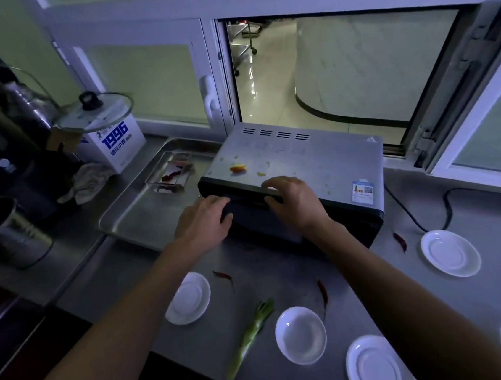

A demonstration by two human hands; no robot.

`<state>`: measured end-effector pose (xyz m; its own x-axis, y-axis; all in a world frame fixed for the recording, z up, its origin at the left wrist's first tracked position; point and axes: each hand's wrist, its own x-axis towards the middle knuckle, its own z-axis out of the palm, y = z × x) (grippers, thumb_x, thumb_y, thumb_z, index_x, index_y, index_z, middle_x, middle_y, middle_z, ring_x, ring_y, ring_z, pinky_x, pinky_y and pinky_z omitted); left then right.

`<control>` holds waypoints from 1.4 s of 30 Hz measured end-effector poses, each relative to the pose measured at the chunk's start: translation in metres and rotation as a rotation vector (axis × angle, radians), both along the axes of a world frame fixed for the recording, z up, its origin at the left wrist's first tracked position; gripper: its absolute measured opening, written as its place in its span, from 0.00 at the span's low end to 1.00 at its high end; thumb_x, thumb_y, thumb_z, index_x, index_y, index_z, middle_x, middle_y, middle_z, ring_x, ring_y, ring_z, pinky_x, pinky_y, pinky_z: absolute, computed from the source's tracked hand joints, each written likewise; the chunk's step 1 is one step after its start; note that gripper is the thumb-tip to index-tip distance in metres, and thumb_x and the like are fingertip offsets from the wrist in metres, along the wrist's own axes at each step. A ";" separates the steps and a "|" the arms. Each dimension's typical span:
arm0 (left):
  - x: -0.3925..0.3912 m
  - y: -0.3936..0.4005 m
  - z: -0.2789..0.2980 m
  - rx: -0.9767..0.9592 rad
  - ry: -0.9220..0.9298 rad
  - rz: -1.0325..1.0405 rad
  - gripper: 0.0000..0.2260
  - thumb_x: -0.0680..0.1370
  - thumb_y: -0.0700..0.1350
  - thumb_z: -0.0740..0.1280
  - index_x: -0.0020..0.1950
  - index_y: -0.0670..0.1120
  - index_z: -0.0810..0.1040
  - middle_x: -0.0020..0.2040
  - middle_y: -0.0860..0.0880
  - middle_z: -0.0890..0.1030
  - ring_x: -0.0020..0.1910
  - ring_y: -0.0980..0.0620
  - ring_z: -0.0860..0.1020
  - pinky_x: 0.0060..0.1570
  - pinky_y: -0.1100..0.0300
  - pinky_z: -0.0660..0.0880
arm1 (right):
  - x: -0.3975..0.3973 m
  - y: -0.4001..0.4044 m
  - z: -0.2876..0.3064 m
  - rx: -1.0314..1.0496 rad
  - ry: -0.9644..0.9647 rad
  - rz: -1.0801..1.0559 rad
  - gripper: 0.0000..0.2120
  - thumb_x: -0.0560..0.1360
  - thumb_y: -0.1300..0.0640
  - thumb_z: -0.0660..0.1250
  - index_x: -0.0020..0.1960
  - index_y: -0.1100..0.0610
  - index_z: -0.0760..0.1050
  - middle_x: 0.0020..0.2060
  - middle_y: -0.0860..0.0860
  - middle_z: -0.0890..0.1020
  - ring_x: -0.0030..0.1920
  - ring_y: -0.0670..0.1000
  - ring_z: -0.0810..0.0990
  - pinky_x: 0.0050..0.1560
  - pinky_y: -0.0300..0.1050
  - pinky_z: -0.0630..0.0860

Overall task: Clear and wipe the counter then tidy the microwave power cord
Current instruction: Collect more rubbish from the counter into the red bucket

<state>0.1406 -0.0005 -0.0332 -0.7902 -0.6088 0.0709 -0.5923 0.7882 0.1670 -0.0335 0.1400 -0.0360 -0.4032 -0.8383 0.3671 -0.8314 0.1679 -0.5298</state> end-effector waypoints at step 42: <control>-0.051 -0.170 -0.005 0.120 0.219 -0.320 0.18 0.80 0.51 0.63 0.69 0.48 0.74 0.65 0.47 0.78 0.61 0.42 0.76 0.56 0.48 0.75 | -0.009 -0.112 -0.022 0.127 0.063 -0.443 0.07 0.76 0.56 0.71 0.52 0.56 0.82 0.44 0.53 0.83 0.44 0.54 0.79 0.42 0.52 0.78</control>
<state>0.0892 -0.1703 -0.0381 -0.9154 -0.3485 0.2014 -0.2603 0.8942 0.3642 -0.0423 0.0284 -0.0583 -0.7127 -0.6305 0.3075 -0.6949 0.5744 -0.4326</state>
